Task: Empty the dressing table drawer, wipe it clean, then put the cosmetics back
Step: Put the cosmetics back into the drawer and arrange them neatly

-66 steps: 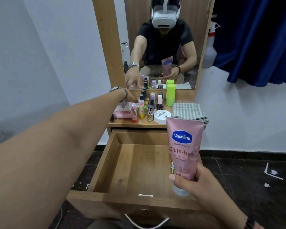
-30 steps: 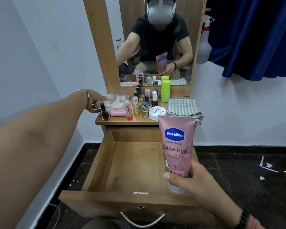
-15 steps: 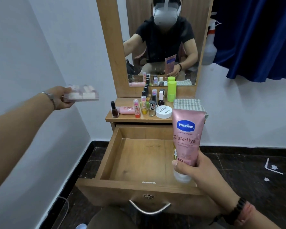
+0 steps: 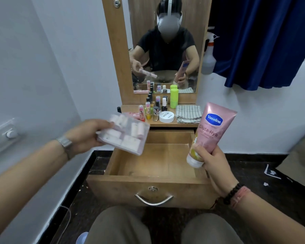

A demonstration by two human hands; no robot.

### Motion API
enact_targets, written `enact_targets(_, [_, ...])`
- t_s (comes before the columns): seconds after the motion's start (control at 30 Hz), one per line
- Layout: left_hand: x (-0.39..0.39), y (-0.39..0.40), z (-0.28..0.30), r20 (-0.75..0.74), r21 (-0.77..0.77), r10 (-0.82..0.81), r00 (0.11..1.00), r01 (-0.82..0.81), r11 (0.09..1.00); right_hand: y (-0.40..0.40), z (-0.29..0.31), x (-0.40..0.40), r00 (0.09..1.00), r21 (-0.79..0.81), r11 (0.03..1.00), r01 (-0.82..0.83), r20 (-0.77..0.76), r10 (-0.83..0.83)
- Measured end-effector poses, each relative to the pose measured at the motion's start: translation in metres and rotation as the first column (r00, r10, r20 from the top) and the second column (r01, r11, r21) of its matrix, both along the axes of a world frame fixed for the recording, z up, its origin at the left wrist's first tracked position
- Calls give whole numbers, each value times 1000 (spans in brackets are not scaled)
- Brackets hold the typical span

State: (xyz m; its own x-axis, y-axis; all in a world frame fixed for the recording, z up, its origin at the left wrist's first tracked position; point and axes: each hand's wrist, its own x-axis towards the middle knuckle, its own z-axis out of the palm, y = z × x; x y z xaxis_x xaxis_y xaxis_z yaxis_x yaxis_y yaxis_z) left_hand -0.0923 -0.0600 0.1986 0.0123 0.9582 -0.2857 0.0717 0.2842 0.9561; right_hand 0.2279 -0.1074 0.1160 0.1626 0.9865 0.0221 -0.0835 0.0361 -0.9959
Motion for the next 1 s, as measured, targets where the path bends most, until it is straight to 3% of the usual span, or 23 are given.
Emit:
enact_targets(0.1, [43, 0, -30, 18, -60, -50, 999, 52, 997, -16, 17, 10, 999, 33, 998, 47, 19, -47])
enact_targets(0.27, [96, 18, -73, -55, -159, 0, 999, -9, 987, -45, 36, 23, 998, 70, 997, 20, 59, -25])
enact_targets(0.4, [119, 32, -96, 0, -233, 19, 1000, -18, 972, -54, 40, 28, 998, 49, 999, -12, 67, 8])
enact_targets(0.5, [130, 40, -106, -103, -231, -90, 991, 64, 971, -54, 42, 32, 999, 43, 999, -2, 50, -1])
enact_targets(0.57, [130, 45, -111, -347, -199, -249, 904, 188, 962, -55, 41, 34, 999, 44, 999, -1, 52, -1])
enact_targets(0.67, [128, 52, -118, -740, -195, -403, 538, 402, 895, -55, 40, 36, 997, 38, 999, -18, 75, 15])
enact_targets(0.77, [133, 57, -126, -879, -197, -372, 298, 482, 853, -53, 39, 34, 994, 41, 999, -28, 103, 24])
enact_targets(0.9, [150, 65, -135, -951, -104, -231, 203, 496, 862, -53, 39, 33, 988, 48, 998, -30, 151, 23])
enact_targets(1.0, [165, 75, -137, -964, -32, -155, 216, 486, 873, -54, 37, 34, 985, 51, 998, -24, 171, 15])
